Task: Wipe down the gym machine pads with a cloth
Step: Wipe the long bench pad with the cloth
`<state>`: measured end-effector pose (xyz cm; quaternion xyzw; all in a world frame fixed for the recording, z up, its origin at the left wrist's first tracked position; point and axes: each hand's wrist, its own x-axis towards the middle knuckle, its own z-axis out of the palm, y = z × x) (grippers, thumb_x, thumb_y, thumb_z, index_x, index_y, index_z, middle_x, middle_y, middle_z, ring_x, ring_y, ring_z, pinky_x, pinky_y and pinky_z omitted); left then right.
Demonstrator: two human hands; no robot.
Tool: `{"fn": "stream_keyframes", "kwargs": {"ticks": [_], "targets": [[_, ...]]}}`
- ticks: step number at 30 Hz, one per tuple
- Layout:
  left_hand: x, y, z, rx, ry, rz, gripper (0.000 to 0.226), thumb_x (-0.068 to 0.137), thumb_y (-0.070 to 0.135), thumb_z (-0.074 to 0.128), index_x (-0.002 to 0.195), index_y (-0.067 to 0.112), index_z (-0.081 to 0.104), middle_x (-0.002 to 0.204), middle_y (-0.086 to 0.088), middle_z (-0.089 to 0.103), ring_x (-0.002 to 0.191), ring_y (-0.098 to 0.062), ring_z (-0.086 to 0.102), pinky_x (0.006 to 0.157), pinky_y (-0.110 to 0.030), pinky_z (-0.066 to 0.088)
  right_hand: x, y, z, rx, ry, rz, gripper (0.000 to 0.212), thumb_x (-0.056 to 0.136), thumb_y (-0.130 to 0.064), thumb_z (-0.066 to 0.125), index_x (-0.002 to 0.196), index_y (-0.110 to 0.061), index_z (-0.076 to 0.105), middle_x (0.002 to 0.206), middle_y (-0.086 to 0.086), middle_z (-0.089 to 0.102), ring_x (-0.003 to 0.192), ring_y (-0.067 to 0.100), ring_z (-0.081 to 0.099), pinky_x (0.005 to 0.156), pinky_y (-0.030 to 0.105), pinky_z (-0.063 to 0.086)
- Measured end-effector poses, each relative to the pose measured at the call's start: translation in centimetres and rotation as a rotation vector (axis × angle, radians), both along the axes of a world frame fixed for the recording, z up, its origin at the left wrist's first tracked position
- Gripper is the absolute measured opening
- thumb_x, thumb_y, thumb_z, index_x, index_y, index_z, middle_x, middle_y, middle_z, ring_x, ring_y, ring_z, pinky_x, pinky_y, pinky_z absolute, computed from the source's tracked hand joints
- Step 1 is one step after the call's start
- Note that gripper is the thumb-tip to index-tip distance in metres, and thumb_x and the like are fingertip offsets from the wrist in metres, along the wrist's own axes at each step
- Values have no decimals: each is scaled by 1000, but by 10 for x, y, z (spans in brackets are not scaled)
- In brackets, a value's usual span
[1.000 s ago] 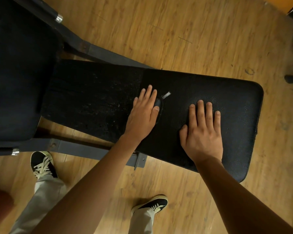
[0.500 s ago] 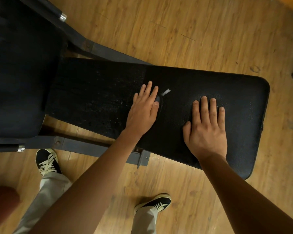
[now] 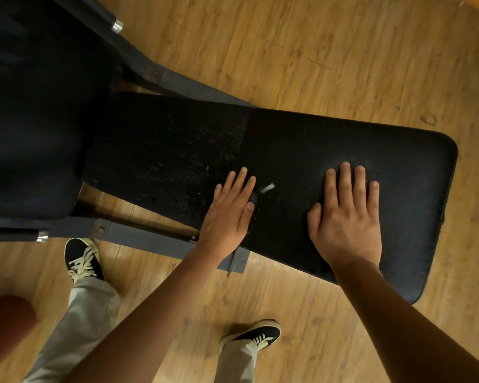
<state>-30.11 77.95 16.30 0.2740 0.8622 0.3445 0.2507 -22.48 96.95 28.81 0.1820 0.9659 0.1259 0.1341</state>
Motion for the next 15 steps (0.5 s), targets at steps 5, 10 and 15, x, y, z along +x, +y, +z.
{"fn": "stream_keyframes", "kwargs": {"ticks": [5,10,15], "targets": [[-31,39,12,105,21,6,51,111,29,27,160,22,16,170,1,5,156,-13,-6,126,-37,-4,0,0,-1,8,2,-4,66,104,-39,29,160,-3,26,167,23,19,157,38,10,127,54,8],[-94,99,22,132,57,-25,52,110,26,31,161,15,21,170,-5,10,157,-20,2,128,-46,6,-1,0,-2,11,6,-8,66,104,-38,30,159,-3,27,167,23,19,157,38,10,127,55,9],[-149,125,18,97,42,7,51,111,28,29,160,15,24,170,-5,11,157,-21,3,128,-45,6,0,2,-3,5,7,-6,65,104,-37,31,159,-3,27,167,23,20,157,39,10,127,55,8]]}}
